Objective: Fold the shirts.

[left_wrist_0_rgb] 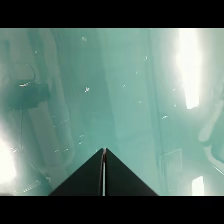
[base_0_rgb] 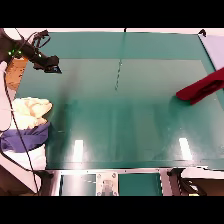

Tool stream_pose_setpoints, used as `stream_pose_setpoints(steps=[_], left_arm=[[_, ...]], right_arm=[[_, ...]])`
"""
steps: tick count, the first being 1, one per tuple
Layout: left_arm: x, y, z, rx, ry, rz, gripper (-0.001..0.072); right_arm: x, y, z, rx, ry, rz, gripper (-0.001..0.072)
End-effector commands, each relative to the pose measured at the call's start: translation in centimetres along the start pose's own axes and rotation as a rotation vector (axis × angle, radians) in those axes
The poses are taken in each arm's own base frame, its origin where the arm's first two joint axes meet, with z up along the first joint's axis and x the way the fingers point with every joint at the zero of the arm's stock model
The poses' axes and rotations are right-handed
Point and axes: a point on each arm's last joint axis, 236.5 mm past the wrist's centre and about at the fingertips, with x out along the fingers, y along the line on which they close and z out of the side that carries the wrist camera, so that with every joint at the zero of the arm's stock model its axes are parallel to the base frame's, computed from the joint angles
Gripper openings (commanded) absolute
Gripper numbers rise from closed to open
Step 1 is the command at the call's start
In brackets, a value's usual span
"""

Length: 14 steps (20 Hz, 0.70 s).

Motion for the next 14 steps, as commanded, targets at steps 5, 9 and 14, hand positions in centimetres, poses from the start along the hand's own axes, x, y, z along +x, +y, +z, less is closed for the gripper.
stream_pose_setpoints(steps=[5,9,14], left_arm=[[0.0,-0.1,0.0,0.0,-0.002,-0.003,0.0021],[0.0,-0.1,0.0,0.0,0.0,-0.004,0.0021],[0.0,-0.3,-0.3,0.001,0.013,-0.01,0.0021]], right_arm=[[-1.3,1.4,2.6,0.13,-0.116,0.107,0.0016],[-1.4,3.5,3.9,0.215,-0.169,0.187,0.0016],[-2.5,-7.0,1.1,0.326,-0.168,-0.109,0.0015]])
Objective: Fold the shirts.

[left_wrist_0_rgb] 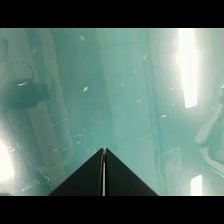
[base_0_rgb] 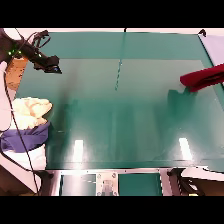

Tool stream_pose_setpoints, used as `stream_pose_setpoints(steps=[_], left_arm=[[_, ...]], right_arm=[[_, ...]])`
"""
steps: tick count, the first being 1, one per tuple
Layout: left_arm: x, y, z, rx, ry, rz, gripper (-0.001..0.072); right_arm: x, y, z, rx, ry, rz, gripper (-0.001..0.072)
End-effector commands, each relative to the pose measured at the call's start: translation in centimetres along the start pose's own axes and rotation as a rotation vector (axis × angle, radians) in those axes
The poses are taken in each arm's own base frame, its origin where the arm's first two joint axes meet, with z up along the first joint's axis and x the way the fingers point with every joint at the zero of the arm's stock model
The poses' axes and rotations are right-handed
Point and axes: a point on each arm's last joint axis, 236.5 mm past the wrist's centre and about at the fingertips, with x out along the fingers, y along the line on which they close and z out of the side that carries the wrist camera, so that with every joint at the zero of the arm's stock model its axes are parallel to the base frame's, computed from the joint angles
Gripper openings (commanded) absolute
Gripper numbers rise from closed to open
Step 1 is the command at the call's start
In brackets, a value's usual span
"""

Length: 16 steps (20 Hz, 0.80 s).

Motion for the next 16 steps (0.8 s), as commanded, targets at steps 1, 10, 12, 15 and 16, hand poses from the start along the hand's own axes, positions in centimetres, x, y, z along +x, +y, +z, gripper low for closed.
stream_pose_setpoints(steps=[1,10,12,15,16], left_arm=[[0.0,-0.2,-0.3,0.002,0.015,-0.006,0.0021],[0.0,-0.3,-0.8,0.002,0.033,-0.012,0.0021],[0.0,-0.3,-0.8,0.002,0.032,-0.013,0.0021],[0.0,-0.4,-0.8,0.001,0.032,-0.014,0.0021],[0.0,-0.4,-0.8,0.001,0.032,-0.015,0.0021]], right_arm=[[-2.1,-9.2,-0.3,0.071,-0.045,-0.241,0.0014],[-11.3,-36.5,-9.5,0.416,-0.088,-0.638,0.0015],[-11.0,-38.6,-10.5,0.412,-0.109,-0.659,0.0016],[-10.7,-39.2,-10.7,0.364,-0.095,-0.667,0.0318],[-11.0,-38.9,-10.8,0.322,-0.063,-0.67,0.0608]])
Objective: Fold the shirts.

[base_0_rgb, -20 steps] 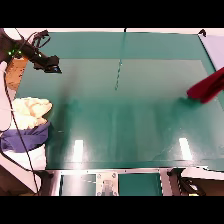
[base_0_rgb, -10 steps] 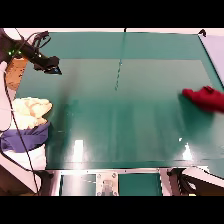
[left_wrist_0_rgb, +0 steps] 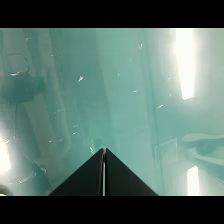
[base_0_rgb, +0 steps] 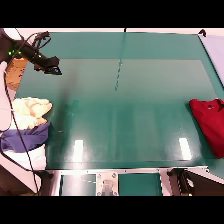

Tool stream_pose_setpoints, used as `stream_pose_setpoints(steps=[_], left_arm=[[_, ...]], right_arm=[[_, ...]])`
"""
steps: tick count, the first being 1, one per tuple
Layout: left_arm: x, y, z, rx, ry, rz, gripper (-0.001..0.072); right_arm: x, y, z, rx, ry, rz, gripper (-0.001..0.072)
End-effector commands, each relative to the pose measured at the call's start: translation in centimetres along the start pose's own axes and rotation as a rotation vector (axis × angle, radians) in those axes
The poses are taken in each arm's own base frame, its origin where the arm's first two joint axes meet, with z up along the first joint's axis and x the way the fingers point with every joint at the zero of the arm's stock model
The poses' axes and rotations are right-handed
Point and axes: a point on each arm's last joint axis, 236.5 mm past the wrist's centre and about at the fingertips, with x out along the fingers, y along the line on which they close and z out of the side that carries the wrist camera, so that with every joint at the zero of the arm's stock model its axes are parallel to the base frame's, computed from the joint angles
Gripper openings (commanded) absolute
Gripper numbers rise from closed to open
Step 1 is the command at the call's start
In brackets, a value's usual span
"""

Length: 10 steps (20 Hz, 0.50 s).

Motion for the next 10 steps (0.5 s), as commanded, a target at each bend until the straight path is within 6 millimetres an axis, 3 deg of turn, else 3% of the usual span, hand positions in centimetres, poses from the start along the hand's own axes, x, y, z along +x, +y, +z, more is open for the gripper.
stream_pose_setpoints(steps=[1,4,6,7,9,10], left_arm=[[0.0,-0.2,0.1,0.001,-0.004,-0.009,0.0021],[-0.1,-1.0,0.5,-0.007,-0.023,-0.038,0.0021],[-0.6,-1.7,0.7,-0.024,-0.035,-0.059,0.002],[-1.2,-2.0,0.8,-0.027,-0.047,-0.056,0.002],[-2.8,-2.9,0.9,-0.014,-0.079,-0.049,0.0019],[-3.5,-3.4,0.6,-0.012,-0.084,-0.045,0.0019]], right_arm=[[-0.4,-1.7,-0.4,-0.125,0.029,-0.054,0.0613],[-6.3,-4.5,1.3,-0.133,0.072,-0.282,0.0613],[-9.6,-2.0,2.7,-0.134,0.04,-0.273,0.0608],[-10.1,0.9,2.8,-0.169,0.017,-0.213,0.0572],[-9.6,9.3,0.7,-0.344,0.002,-0.002,0.0122],[-9.1,13.1,-1.4,-0.443,0.019,0.083,0.0017]])
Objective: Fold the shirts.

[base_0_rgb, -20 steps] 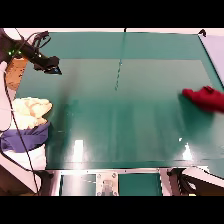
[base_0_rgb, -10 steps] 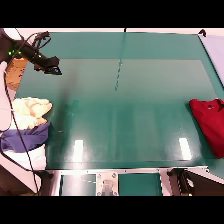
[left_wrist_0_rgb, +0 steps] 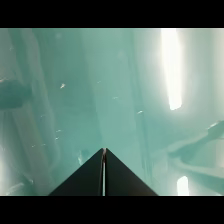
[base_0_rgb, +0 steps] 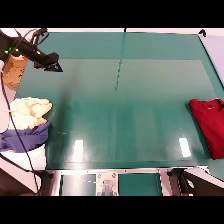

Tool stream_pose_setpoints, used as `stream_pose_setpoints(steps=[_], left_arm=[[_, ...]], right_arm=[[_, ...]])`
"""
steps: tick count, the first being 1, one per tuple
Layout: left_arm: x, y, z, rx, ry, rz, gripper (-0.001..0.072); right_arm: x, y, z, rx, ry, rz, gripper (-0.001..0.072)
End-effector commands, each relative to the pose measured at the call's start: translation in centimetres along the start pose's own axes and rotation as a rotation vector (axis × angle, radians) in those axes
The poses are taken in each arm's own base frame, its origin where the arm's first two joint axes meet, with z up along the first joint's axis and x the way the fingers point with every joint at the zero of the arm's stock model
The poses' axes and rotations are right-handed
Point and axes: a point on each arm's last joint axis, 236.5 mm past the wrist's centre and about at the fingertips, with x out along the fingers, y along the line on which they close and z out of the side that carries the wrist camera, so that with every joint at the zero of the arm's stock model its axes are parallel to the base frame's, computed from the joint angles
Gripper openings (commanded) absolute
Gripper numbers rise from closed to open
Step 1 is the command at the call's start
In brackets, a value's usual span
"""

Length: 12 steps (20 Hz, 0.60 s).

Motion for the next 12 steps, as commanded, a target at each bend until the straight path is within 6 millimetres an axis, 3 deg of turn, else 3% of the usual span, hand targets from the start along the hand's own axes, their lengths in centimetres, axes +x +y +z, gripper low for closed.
stream_pose_setpoints(steps=[1,3,5,8,10,12], left_arm=[[-1.8,-1.9,-0.9,-0.001,-0.015,0.004,0.0019],[-1.5,-3.1,-3.7,0.012,0.03,0.036,0.0018],[-0.3,-4.2,-7.8,0.016,0.074,0.077,0.0018],[2.1,-6.3,-15.3,-0.03,0.116,0.069,0.0019],[3.1,-7.0,-19.7,-0.081,0.128,0.07,0.0019],[3.9,-7.1,-23.2,-0.116,0.139,0.073,0.0019]], right_arm=[[-1.6,12.3,-2.7,-0.275,-0.005,0.24,0.0019],[-1.0,17.3,-7.7,-0.46,0.06,0.287,0.0018],[0.1,19.8,-13.9,-0.627,0.144,0.309,0.0016],[2.7,19.1,-22.4,-0.789,0.263,0.304,0.0016],[4.2,17.4,-26.3,-0.849,0.317,0.29,0.0016],[5.1,15.8,-28.8,-0.895,0.353,0.277,0.0016]])
